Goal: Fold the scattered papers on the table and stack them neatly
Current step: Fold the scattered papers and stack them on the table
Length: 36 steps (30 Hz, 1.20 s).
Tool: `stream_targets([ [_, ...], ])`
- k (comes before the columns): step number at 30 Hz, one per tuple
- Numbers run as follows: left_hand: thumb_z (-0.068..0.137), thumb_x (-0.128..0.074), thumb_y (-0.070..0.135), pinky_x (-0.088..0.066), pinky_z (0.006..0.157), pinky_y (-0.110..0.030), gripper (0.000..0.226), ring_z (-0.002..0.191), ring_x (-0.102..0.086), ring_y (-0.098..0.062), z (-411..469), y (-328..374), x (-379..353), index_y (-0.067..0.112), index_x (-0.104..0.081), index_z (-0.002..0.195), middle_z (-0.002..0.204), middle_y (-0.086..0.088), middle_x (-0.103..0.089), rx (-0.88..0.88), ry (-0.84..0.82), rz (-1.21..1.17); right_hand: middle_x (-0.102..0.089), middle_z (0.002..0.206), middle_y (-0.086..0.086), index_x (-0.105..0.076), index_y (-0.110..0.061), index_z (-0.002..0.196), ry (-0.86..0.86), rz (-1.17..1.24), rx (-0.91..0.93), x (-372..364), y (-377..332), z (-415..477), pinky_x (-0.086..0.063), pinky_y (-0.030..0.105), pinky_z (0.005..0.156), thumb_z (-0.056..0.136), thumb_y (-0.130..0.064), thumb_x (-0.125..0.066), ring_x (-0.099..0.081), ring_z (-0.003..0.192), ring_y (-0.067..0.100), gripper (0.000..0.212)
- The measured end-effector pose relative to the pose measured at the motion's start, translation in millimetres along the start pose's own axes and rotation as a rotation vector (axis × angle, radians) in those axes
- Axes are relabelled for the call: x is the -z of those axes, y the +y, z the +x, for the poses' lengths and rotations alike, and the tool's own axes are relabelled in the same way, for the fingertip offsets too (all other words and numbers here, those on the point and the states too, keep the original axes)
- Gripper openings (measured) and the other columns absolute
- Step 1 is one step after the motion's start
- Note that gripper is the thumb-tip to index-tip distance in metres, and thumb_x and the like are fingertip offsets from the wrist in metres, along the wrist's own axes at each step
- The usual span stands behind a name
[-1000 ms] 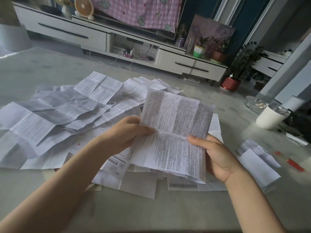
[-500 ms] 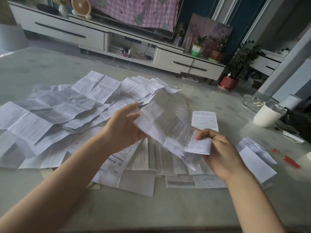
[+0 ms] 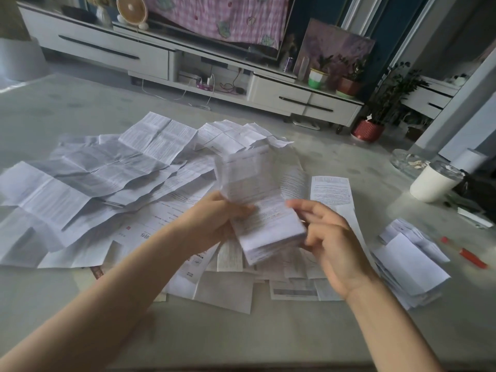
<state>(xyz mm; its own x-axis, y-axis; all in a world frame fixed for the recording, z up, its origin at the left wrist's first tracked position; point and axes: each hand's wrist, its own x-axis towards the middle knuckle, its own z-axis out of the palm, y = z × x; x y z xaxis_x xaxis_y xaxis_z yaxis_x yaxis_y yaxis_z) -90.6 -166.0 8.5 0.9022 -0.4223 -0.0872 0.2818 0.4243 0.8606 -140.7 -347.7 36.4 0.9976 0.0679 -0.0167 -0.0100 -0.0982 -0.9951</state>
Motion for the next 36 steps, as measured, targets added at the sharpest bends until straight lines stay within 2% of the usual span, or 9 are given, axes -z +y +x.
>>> stream_targets([
  [4,0.084,-0.043,-0.018,-0.058,0.075,-0.034,0.031,0.081,-0.07,-0.02,-2.2,3.5,0.6,0.003,-0.062,0.096,0.088,-0.007,-0.072,-0.027,-0.026,0.063,-0.068,0.104,0.013,-0.061,-0.015,0.109,-0.035,0.062,-0.092,-1.4,-5.7,-0.1,-0.053,0.034,0.062,0.061,-0.016,-0.043,-0.062,0.082,0.02,0.051],
  [7,0.084,-0.041,-0.021,-0.059,0.07,-0.029,0.032,0.077,-0.071,-0.018,-4.9,8.5,-0.6,0.002,-0.062,0.091,0.082,-0.006,-0.073,-0.011,-0.052,0.069,-0.065,0.094,0.012,-0.061,-0.017,0.108,-0.012,-0.027,-0.09,-3.0,-9.9,-2.3,-0.049,0.028,0.047,0.081,-0.025,-0.065,-0.059,0.071,0.019,0.029],
  [10,0.084,-0.049,-0.011,-0.059,0.07,-0.03,0.023,0.081,-0.071,-0.02,-6.3,7.0,-5.0,0.004,-0.064,0.094,0.086,-0.007,-0.073,-0.018,-0.076,0.092,-0.068,0.091,0.01,-0.056,-0.018,0.109,-0.031,-0.151,-0.073,-5.6,-5.8,-2.8,-0.04,0.02,0.039,0.08,-0.011,-0.069,-0.056,0.061,0.018,0.032],
  [16,0.09,-0.053,0.013,-0.058,0.062,-0.028,0.012,0.076,-0.071,-0.019,-5.3,2.9,-6.4,0.007,-0.064,0.092,0.081,-0.005,-0.073,-0.013,0.018,0.046,-0.071,0.093,0.012,-0.056,-0.006,0.106,-0.116,-0.165,-0.072,-12.5,0.1,-3.1,-0.045,0.021,0.041,0.075,-0.006,-0.072,-0.061,0.058,0.017,0.035],
  [21,0.085,-0.055,0.014,-0.056,0.065,-0.026,0.016,0.08,-0.071,-0.018,-8.6,7.3,-11.0,0.007,-0.063,0.097,0.086,-0.005,-0.073,-0.008,-0.067,0.105,-0.071,0.087,0.008,-0.06,-0.007,0.102,-0.052,-0.18,-0.093,-5.9,-6.4,-4.6,-0.046,0.021,0.044,0.081,-0.031,-0.063,-0.065,0.064,0.011,0.032],
  [27,0.086,-0.047,-0.01,-0.056,0.067,-0.024,0.022,0.083,-0.071,-0.02,-9.4,6.5,-13.9,0.001,-0.063,0.097,0.09,-0.008,-0.074,0.043,-0.118,0.119,-0.069,0.08,0.008,-0.057,-0.014,0.091,0.082,-0.108,-0.058,-8.2,-4.7,0.0,-0.045,0.029,0.055,0.09,-0.006,-0.053,-0.062,0.068,0.017,0.009],
  [31,0.087,-0.038,-0.017,-0.048,0.047,-0.013,0.038,0.047,-0.063,-0.007,-12.6,8.4,-20.2,0.002,-0.061,0.063,0.052,-0.004,-0.065,0.006,0.013,0.115,-0.06,0.078,0.008,-0.058,-0.011,0.089,0.079,0.024,-0.082,-6.4,-4.1,-0.5,-0.039,0.027,0.054,0.087,0.003,-0.044,-0.054,0.067,0.017,0.021],
  [33,0.091,-0.036,-0.007,-0.053,0.05,-0.018,0.039,0.054,-0.066,-0.011,-9.5,8.2,-20.1,0.005,-0.064,0.067,0.061,-0.007,-0.068,0.023,0.049,0.037,-0.057,0.072,0.003,-0.058,-0.011,0.08,0.073,0.031,-0.084,-6.0,-3.4,-2.0,-0.038,0.019,0.047,0.088,0.005,-0.042,-0.051,0.06,0.012,0.024],
  [36,0.092,-0.044,0.018,-0.055,0.065,-0.029,0.022,0.068,-0.067,-0.022,-6.8,7.3,-16.7,0.006,-0.062,0.087,0.082,-0.013,-0.068,0.12,0.034,-0.075,-0.055,0.075,0.001,-0.053,-0.015,0.064,0.146,0.009,0.015,-5.1,3.3,0.5,-0.036,0.02,0.054,0.086,0.014,-0.036,-0.049,0.075,0.018,0.041],
])
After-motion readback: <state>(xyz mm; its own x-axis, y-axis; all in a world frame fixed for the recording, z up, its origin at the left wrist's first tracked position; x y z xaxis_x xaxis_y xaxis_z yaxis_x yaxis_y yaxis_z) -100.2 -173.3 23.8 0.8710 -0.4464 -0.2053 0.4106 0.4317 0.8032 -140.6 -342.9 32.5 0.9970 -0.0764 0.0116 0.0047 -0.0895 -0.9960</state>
